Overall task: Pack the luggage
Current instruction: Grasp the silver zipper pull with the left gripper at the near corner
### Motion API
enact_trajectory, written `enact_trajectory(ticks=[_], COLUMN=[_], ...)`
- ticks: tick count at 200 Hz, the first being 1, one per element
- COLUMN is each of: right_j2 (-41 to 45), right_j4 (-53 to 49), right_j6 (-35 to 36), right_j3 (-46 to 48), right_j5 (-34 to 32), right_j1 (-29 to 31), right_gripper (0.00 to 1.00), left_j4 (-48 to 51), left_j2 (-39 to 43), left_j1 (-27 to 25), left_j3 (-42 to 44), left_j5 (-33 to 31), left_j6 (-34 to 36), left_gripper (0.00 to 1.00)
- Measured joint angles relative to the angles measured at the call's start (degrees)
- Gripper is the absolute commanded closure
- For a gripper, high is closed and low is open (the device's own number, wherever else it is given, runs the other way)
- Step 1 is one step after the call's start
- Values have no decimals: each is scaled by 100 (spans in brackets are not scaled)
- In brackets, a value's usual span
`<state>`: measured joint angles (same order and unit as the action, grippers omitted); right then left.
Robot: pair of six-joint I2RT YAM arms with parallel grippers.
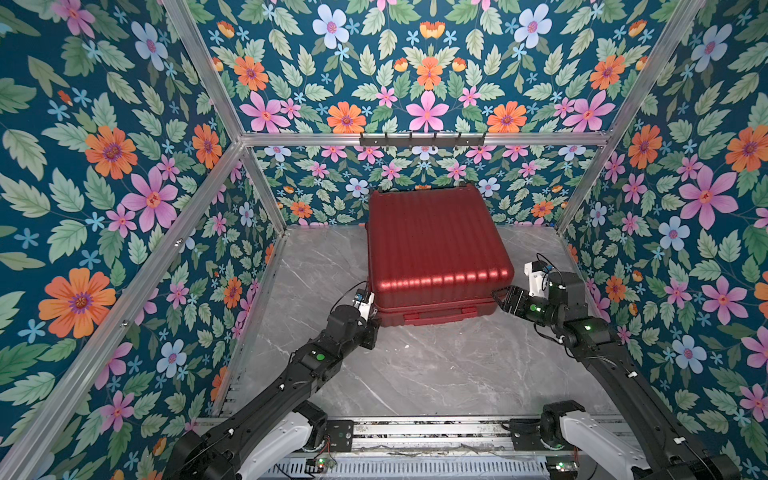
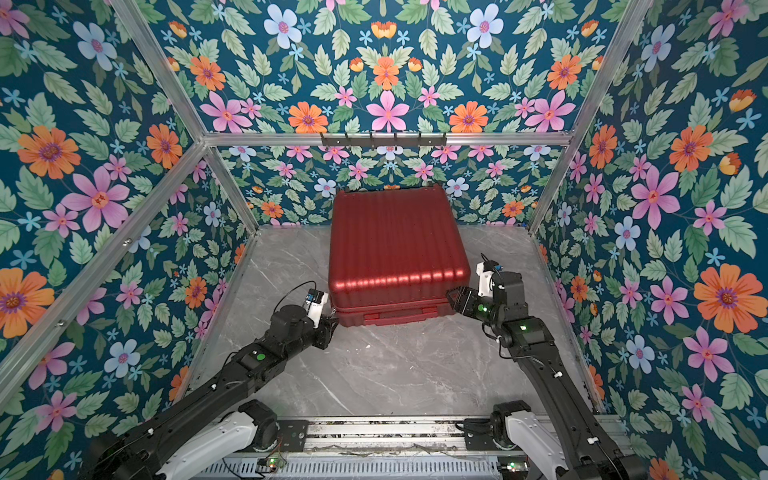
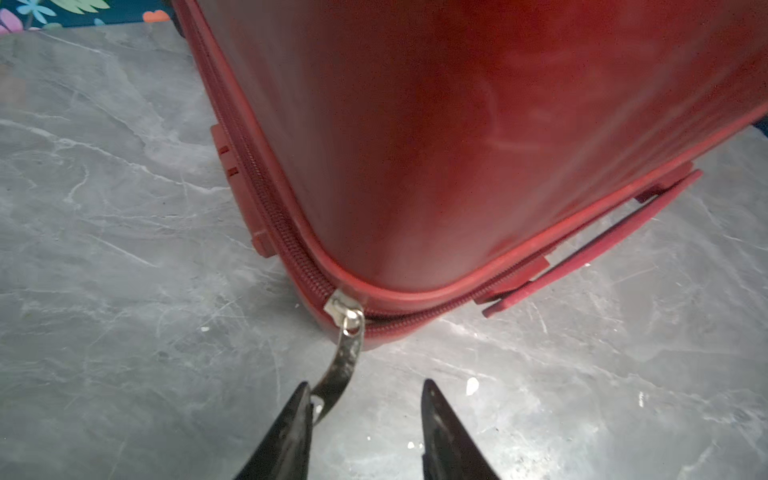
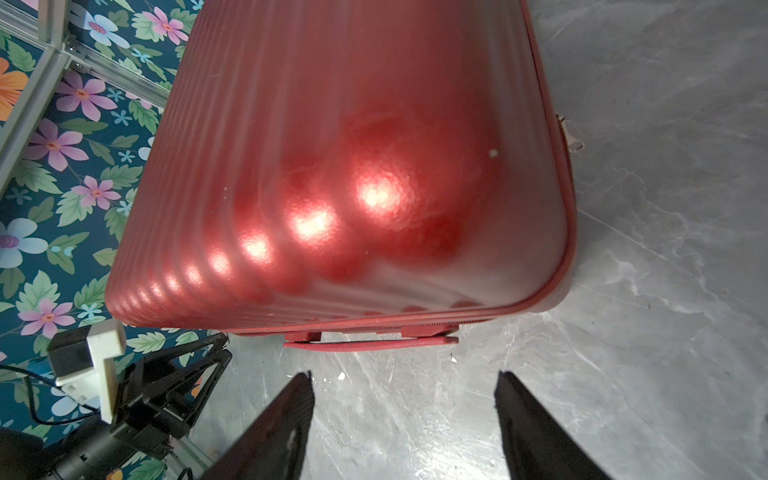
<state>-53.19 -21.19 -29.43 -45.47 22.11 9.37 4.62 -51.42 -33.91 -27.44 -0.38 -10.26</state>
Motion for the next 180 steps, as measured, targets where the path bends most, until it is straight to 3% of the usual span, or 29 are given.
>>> enact_trajectory(ticks=[47, 142, 180], right_j2=[-17, 225, 269], right_j4=[44, 37, 17], right_j6=[0, 4, 24], right_j3=[-2, -81, -96], right_j5=[39, 168, 168], right_j1=[0, 0, 0], right_gripper=[29, 29, 29], left_j4=[0, -595, -1071], left_j2=[7, -782, -855], left_j1=[-164, -461, -605], left_j3=[-2, -103, 74], left_j5=[-398, -717, -743], left_j6=[9, -46, -160], left_gripper=[66, 68, 82])
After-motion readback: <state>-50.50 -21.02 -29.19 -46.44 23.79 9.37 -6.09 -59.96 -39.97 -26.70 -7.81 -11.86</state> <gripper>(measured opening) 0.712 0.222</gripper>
